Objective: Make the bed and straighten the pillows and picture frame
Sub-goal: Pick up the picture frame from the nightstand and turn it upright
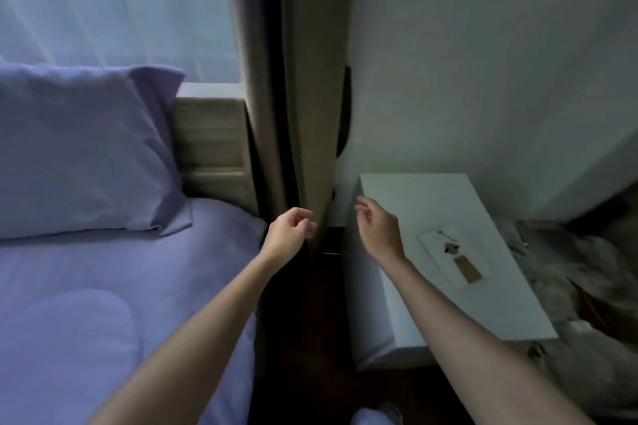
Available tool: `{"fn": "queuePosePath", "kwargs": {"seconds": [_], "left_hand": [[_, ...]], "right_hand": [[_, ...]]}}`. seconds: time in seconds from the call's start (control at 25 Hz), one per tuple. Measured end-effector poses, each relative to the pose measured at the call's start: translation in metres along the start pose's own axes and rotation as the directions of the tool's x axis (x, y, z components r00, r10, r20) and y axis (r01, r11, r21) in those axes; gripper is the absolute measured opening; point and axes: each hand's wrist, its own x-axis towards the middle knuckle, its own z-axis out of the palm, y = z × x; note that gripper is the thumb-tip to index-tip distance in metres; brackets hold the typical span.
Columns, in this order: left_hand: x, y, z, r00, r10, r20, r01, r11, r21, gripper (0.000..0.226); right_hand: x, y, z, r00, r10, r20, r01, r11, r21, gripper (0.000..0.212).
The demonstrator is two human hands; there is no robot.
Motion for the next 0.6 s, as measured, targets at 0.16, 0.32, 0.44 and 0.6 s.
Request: {"fn": "queuePosePath", "kwargs": {"seconds": [0.16,0.32,0.44,0.6], "left_hand": [[0.0,0.005,0.082,0.981,-0.015,0.195,-0.009,0.993,0.12,0.031],[0.01,0.007,0.165,0.95,-0.077,0.301,0.017,0.98,0.197,0.028],[0.016,0.002,0.23,0.931,-0.15,0.333,0.071,0.968,0.24,0.029],[0.027,-0.009,0.306,0.914,-0.253,0.317,0.158,0.942,0.295,0.037]], "right_hand": [[-0.003,0.068,-0.062,0.99,0.12,-0.073,-0.122,0.992,-0.023,0.032],[0.003,0.137,-0.115,0.97,0.227,-0.091,-0.233,0.97,-0.065,0.032],[0.017,0.188,-0.144,0.962,0.271,-0.021,-0.271,0.953,-0.134,0.031],[0.048,0.253,-0.166,0.932,0.342,0.117,-0.297,0.909,-0.292,0.032]]}}
